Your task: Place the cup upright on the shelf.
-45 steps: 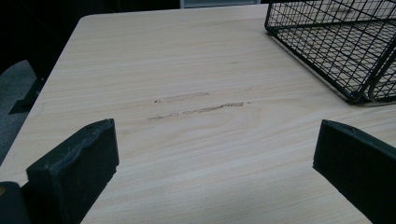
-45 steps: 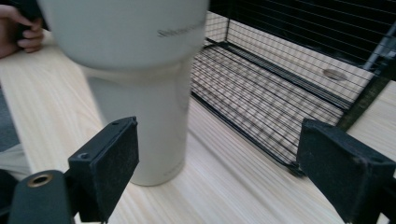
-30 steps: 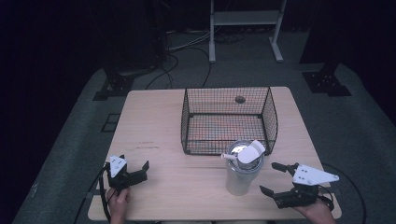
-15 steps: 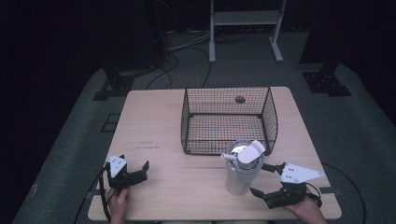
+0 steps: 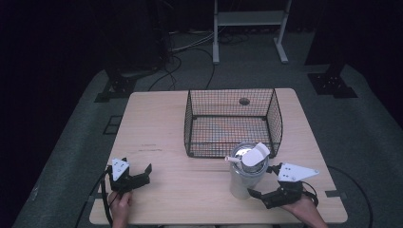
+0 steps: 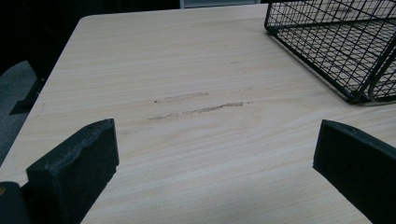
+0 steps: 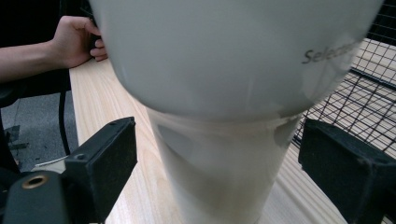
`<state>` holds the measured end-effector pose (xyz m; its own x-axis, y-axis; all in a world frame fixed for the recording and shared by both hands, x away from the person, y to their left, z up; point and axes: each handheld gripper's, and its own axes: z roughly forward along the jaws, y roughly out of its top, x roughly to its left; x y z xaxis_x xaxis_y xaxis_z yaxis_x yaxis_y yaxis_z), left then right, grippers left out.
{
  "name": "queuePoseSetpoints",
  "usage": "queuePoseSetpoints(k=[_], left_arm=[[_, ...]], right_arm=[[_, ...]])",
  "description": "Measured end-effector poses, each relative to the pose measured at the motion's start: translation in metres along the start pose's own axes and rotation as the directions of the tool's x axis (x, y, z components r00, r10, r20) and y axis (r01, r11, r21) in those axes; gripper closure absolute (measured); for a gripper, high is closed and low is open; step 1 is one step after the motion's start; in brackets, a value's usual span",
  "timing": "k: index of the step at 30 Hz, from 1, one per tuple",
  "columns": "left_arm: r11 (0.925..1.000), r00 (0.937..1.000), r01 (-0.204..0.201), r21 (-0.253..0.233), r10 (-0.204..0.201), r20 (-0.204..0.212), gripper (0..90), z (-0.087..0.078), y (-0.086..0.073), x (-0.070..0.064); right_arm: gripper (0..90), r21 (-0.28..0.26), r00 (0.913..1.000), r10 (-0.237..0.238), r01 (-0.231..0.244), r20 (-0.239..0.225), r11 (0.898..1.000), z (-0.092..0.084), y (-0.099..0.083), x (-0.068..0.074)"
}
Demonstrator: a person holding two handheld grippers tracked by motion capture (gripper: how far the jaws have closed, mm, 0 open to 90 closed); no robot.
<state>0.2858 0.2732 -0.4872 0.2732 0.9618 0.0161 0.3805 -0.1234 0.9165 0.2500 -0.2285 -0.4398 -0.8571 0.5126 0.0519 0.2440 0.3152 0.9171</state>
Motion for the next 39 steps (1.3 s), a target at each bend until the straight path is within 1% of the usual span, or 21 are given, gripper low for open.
queuePoseSetpoints(k=[4,7,11,12,14,22,27,35,39], left_arm=[[1.0000,1.0000,-0.001,0.000,0.001,0.000,0.0,0.000,0.000,0.000],[1.0000,1.0000,0.000,0.000,0.000,-0.001,0.0,0.000,0.000,0.000],[1.0000,1.0000,0.000,0.000,0.000,-0.001,0.0,0.000,0.000,0.000],[1.0000,1.0000,0.000,0.000,0.000,-0.001,0.0,0.000,0.000,0.000],[1.0000,1.0000,-0.001,0.001,0.001,0.000,0.0,0.000,0.000,0.000],[1.0000,1.0000,-0.001,0.001,0.001,0.000,0.0,0.000,0.000,0.000],[1.0000,1.0000,0.000,0.001,0.000,-0.001,0.0,0.000,0.000,0.000],[1.0000,1.0000,-0.001,0.001,0.001,-0.001,0.0,0.000,0.000,0.000],[1.0000,1.0000,-0.001,0.001,0.001,-0.002,0.0,0.000,0.000,0.000]], right_arm=[[9.4,-0.009,0.9999,0.001,-0.001,-0.011,1.000,0.007,-0.001,-0.002],[9.5,-0.040,0.9996,0.019,-0.019,-0.022,0.999,0.011,-0.001,-0.005],[8.5,-0.051,0.9994,0.025,-0.026,-0.023,0.998,0.017,-0.002,-0.005],[7.7,-0.064,0.9996,0.019,-0.020,-0.022,0.998,0.021,-0.001,-0.005],[7.3,-0.071,0.9998,0.014,-0.016,-0.017,0.997,0.023,-0.001,-0.005],[6.8,-0.095,0.9998,0.015,-0.016,-0.015,0.995,0.027,-0.002,-0.004],[6.5,-0.114,0.9995,0.027,-0.029,-0.018,0.993,0.031,-0.003,-0.004],[6.7,-0.124,0.9996,0.022,-0.023,-0.016,0.992,0.033,-0.004,-0.004],[7.1,-0.120,0.9997,0.019,-0.021,-0.014,0.993,0.033,-0.004,-0.004]])
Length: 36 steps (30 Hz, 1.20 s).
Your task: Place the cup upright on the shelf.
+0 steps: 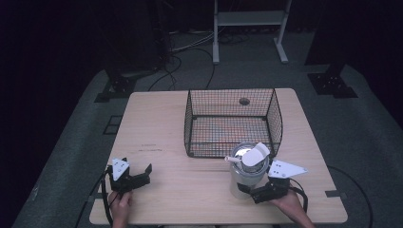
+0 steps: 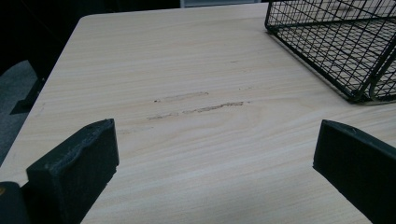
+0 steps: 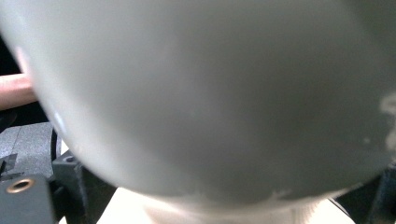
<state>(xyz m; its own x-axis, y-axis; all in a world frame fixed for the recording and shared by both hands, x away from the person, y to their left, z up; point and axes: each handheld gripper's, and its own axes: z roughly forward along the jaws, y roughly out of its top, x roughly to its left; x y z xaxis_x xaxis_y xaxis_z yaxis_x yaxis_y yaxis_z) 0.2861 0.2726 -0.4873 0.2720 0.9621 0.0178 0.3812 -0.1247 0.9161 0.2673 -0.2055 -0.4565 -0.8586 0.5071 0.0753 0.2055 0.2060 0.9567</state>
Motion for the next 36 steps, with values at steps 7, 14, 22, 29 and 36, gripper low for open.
queuePoseSetpoints(k=[7,14,22,29,36], left_arm=[[1.0000,1.0000,0.002,0.000,-0.002,0.000,0.0,0.0000,0.0000,0.0001],[1.0000,1.0000,0.000,0.000,0.000,0.000,0.0,-0.0001,0.0000,0.0001],[1.0000,1.0000,0.000,0.000,0.000,0.000,0.0,-0.0001,0.0000,0.0001],[1.0000,1.0000,0.000,0.000,0.000,0.000,0.0,0.0000,0.0000,-0.0001],[1.0000,1.0000,-0.001,0.002,0.001,-0.002,0.0,-0.0001,0.0001,-0.0001]], right_arm=[[7.9,-0.006,0.9995,-0.032,0.032,0.004,0.999,-0.0004,0.0009,0.0001],[8.2,-0.013,0.9990,-0.044,0.044,0.008,0.999,-0.0006,0.0016,0.0003],[8.5,-0.012,0.9984,-0.056,0.056,0.010,0.998,-0.0014,0.0018,0.0012],[8.6,-0.014,0.9992,-0.040,0.040,-0.007,0.999,-0.0023,0.0018,0.0011],[8.6,-0.026,0.9995,-0.024,0.023,-0.023,0.999,-0.0021,0.0038,0.0013]])
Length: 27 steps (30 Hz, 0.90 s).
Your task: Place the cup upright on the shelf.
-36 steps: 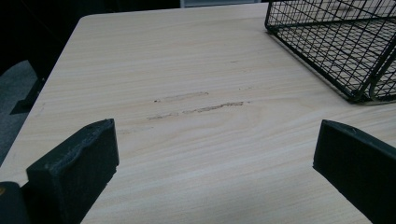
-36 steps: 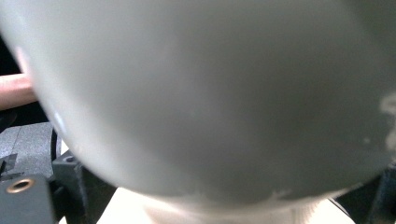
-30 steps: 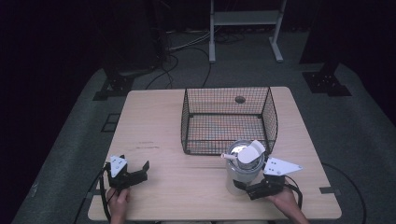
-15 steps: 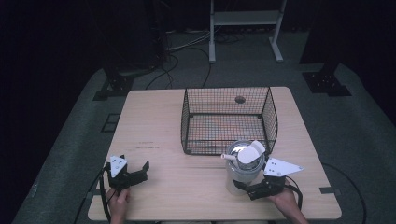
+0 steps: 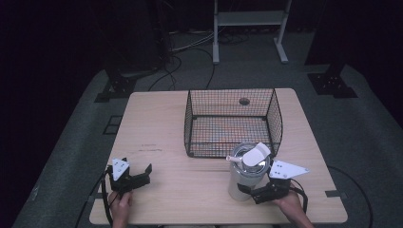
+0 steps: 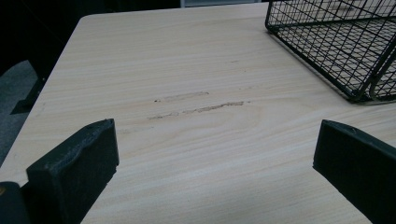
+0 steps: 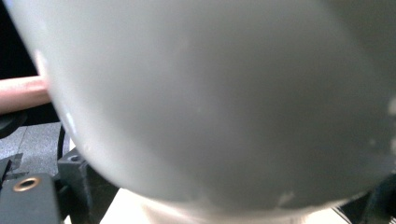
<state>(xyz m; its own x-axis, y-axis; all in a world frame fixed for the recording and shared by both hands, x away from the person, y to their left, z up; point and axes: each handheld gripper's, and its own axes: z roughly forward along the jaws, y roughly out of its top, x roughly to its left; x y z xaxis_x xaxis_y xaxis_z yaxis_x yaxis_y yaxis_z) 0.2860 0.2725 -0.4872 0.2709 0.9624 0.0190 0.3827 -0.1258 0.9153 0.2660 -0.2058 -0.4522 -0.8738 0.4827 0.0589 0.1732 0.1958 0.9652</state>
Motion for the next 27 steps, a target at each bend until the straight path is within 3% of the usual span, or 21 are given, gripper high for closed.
queuePoseSetpoints(k=[12,27], left_arm=[[1.0000,1.0000,0.001,0.002,-0.001,0.000,0.0,0.000,0.000,0.000],[1.0000,1.0000,0.004,0.002,-0.004,0.002,0.0,0.000,0.000,0.001]], right_arm=[[8.6,-0.028,0.9999,-0.013,0.013,0.002,1.000,0.002,0.022,-0.002],[8.6,-0.064,0.9994,-0.033,0.033,-0.003,0.997,0.010,0.070,-0.004]])
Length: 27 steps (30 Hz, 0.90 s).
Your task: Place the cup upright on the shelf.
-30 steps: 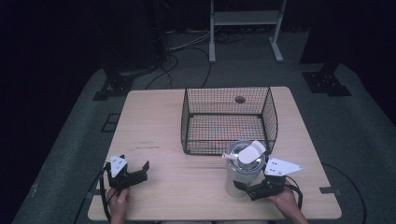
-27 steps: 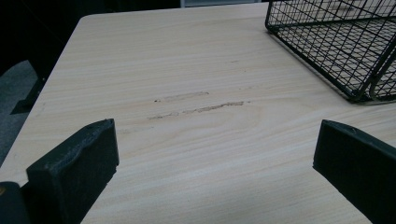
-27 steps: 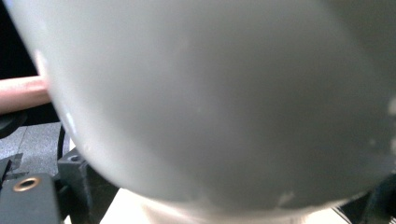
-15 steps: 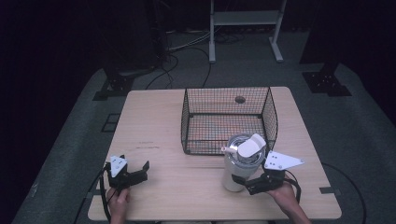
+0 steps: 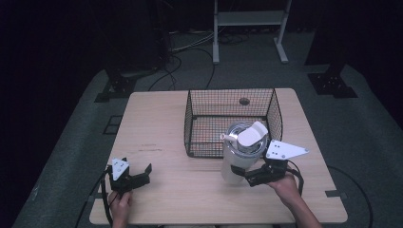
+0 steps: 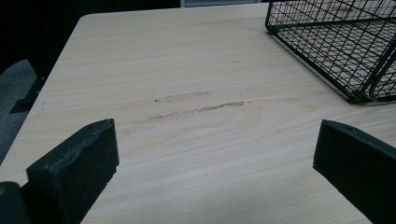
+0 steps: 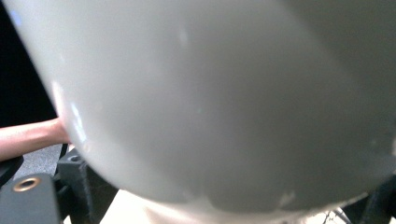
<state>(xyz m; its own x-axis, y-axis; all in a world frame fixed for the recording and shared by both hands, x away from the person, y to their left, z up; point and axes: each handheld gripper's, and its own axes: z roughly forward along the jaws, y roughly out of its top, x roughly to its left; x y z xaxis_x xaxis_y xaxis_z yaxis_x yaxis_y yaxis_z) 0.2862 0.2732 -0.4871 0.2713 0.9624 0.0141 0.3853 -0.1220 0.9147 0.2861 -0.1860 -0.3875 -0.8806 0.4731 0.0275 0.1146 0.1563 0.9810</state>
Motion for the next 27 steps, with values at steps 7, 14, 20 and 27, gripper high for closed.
queuePoseSetpoints(k=[7,14,20,27], left_arm=[[1.0000,1.0000,0.003,-0.002,-0.003,-0.001,0.0,0.000,0.000,0.000],[1.0000,1.0000,0.005,-0.001,-0.005,0.000,0.0,0.000,0.000,0.000],[1.0000,1.0000,0.005,-0.003,-0.005,0.000,0.0,0.000,0.000,0.000],[0.9999,1.0000,0.007,-0.008,-0.007,0.002,0.0,0.000,0.000,0.001]], right_arm=[[8.6,-0.014,0.9998,-0.016,0.016,-0.009,1.000,0.005,0.018,-0.002],[8.5,-0.023,0.9992,-0.035,0.035,-0.016,0.999,0.011,0.035,-0.006],[8.6,-0.042,0.9997,-0.019,0.019,-0.018,0.999,0.019,0.053,-0.022],[8.6,-0.036,0.9997,-0.022,0.022,0.009,0.999,0.031,0.062,-0.040]])
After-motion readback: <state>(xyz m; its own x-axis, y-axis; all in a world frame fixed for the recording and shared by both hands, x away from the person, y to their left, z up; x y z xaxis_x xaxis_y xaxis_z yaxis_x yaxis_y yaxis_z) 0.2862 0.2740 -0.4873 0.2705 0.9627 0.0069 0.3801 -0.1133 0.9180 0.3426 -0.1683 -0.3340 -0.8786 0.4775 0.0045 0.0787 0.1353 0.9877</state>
